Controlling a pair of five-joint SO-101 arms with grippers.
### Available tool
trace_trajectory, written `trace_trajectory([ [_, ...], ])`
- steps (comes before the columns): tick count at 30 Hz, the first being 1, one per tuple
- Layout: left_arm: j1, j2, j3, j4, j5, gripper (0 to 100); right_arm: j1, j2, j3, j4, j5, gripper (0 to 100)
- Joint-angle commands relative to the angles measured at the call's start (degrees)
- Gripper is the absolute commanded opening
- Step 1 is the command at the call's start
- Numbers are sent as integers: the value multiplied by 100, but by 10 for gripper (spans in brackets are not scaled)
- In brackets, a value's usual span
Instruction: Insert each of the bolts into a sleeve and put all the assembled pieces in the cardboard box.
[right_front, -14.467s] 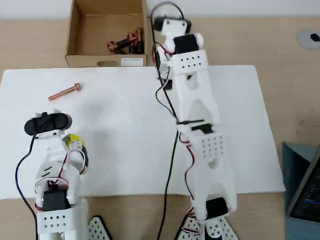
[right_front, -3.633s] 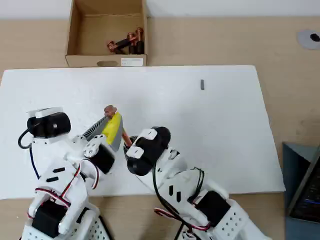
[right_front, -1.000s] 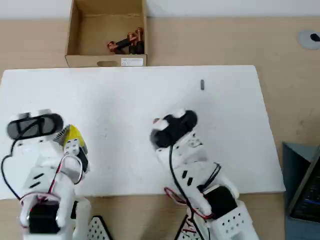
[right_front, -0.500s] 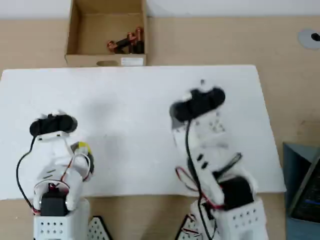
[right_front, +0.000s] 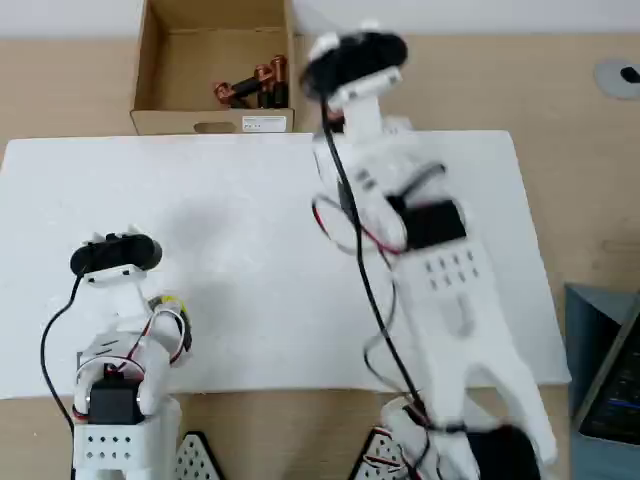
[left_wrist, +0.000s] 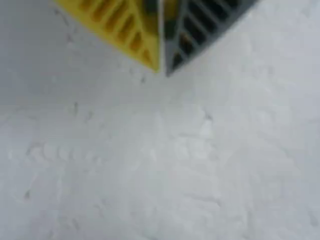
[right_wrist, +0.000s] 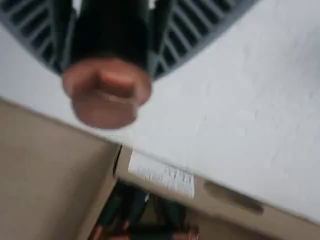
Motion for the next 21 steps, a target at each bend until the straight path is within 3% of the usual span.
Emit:
trace_trajectory([
  [1,-44,-31,-26,-18,-44,4,66,927,-1420,-360,44,9],
  [10,-26,-31,-26,-26,-35,5,57,3662,-4136,-967,53,9],
  [21,-44,-31,-26,-18,-9,5,-444,6607,-7389,-1011,1538,9],
])
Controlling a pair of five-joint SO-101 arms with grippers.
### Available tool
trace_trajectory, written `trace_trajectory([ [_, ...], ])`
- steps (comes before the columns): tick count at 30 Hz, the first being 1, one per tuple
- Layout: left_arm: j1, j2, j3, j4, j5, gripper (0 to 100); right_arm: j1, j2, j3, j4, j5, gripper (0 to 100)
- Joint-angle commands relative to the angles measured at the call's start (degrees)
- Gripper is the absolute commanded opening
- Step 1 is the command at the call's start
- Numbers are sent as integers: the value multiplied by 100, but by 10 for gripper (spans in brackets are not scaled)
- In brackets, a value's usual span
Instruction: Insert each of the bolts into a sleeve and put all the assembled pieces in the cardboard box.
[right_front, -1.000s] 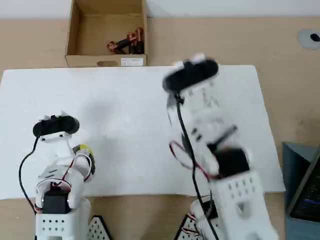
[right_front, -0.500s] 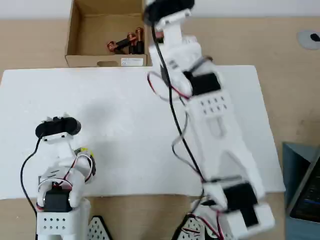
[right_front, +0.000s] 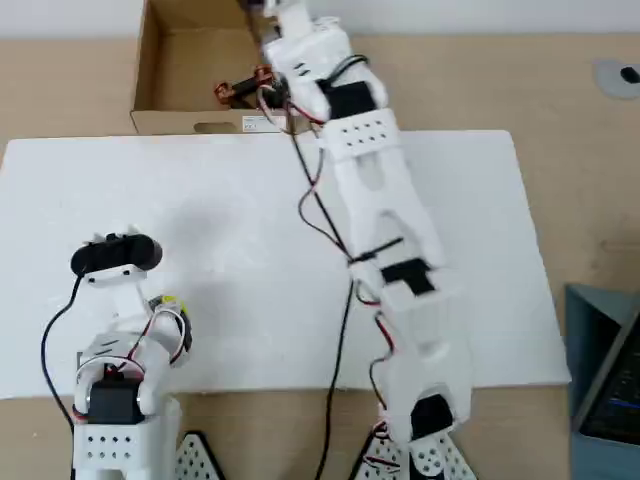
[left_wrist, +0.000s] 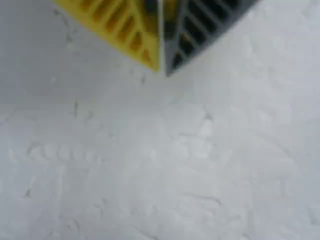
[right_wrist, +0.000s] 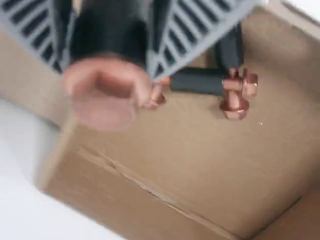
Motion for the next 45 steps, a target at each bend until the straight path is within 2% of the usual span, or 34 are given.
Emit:
trace_trajectory([
  [1,-44,-31,-26,-18,-9,5,-233,593,-1349,-193,545,9],
  [9,-44,-31,-26,-18,-9,5,-418,2097,-2870,-158,1565,9],
  [14,-44,-31,-26,-18,-9,5,-505,2651,-3204,-158,2259,11],
  [18,-44,-31,-26,-18,-9,5,-532,2835,-3213,-158,2444,14],
  [22,-44,-31,-26,-18,-9,5,-514,2870,-3204,70,2708,117],
  [25,-44,-31,-26,-18,-9,5,-505,2844,-3222,193,2743,172],
  [37,-44,-31,-26,-18,-9,5,-532,2862,-3213,193,2752,166],
  [42,-44,-31,-26,-18,-9,5,-497,2835,-3556,290,2752,137],
  [45,-44,-31,-26,-18,-9,5,-497,2844,-4057,826,2752,94],
])
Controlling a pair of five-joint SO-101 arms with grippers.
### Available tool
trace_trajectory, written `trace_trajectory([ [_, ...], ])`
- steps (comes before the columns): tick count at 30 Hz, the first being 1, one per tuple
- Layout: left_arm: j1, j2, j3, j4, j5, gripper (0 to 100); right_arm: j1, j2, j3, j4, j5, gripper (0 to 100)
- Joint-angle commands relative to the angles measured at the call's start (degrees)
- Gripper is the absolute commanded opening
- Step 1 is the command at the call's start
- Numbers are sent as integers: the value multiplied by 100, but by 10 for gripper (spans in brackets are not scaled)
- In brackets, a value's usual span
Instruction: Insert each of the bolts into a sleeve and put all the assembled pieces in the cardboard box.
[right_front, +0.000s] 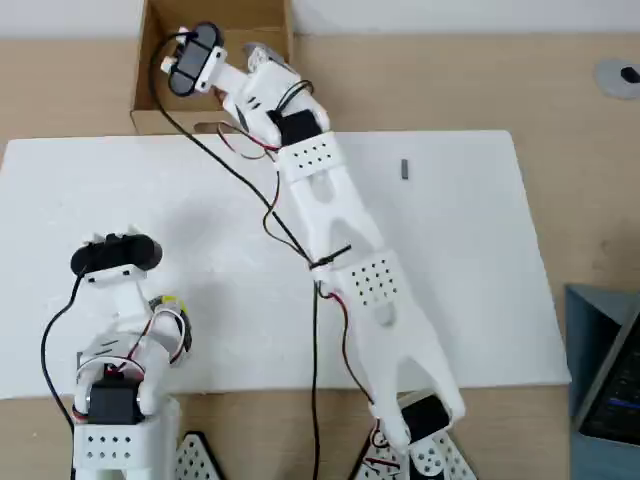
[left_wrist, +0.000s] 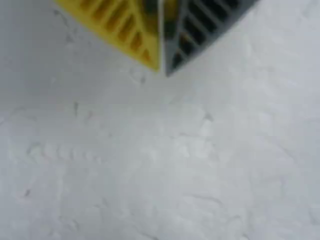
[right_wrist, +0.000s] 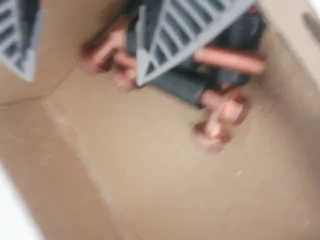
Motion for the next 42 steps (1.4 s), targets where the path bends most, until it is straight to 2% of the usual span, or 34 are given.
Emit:
trace_trajectory([
  [1,-44,-31,-26,-18,-9,5,-31,-136,-796,580,53,76],
  [4,-44,-31,-26,-18,-9,5,-31,-127,-1297,1178,53,11],
  [9,-44,-31,-26,-18,-9,5,198,-198,-1701,1820,44,9],
  [19,-44,-31,-26,-18,-9,5,681,-1745,-1684,3648,9,9],
  [32,-44,-31,-26,-18,-9,5,1490,-2932,-1684,5881,-1380,9],
  [37,-44,-31,-26,-18,-9,5,1947,-3451,-1666,5978,-1864,9],
  [42,-44,-31,-26,-18,-9,5,2281,-4022,-1622,5987,-1908,9],
])
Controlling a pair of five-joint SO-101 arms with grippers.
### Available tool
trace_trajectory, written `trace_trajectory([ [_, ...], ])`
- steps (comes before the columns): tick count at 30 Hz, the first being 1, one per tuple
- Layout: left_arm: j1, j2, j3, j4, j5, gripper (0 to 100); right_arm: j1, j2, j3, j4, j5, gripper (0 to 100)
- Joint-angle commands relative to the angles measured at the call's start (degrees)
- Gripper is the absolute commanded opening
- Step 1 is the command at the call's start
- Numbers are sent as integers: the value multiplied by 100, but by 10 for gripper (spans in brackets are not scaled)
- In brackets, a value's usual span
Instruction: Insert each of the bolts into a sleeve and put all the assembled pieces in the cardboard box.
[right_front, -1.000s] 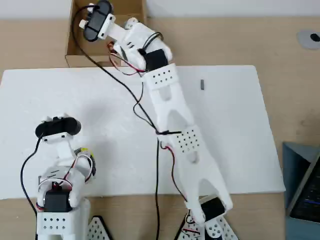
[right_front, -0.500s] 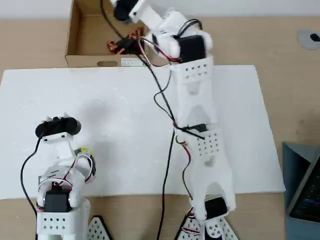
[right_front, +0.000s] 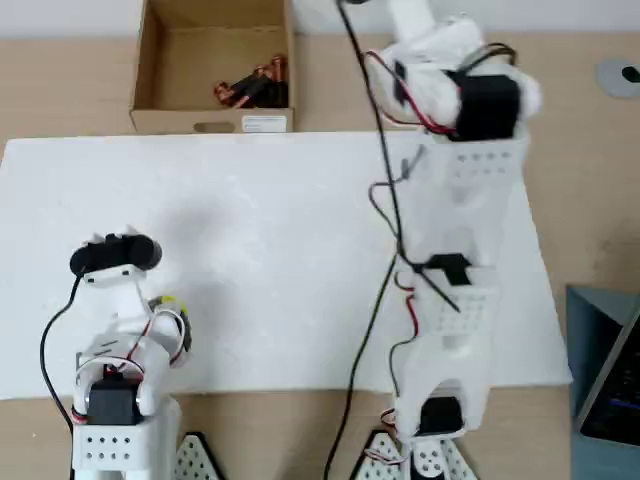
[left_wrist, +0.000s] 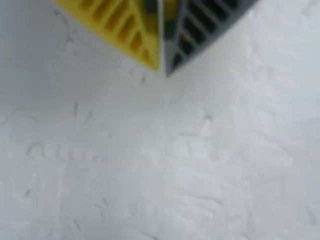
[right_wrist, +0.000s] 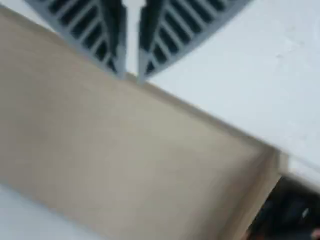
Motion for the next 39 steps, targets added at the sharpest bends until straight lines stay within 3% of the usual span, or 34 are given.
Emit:
trace_trajectory([
  [1,-44,-31,-26,-18,-9,5,303,-708,-215,123,-26,9],
  [7,-44,-31,-26,-18,-9,5,655,-1367,-163,123,114,9],
  [12,-44,-31,-26,-18,-9,5,892,-2299,848,123,211,9],
  [28,-44,-31,-26,-18,-9,5,1411,-6563,6712,9,193,9],
  [39,-44,-31,-26,-18,-9,5,1464,-8919,11266,-1987,9,9],
])
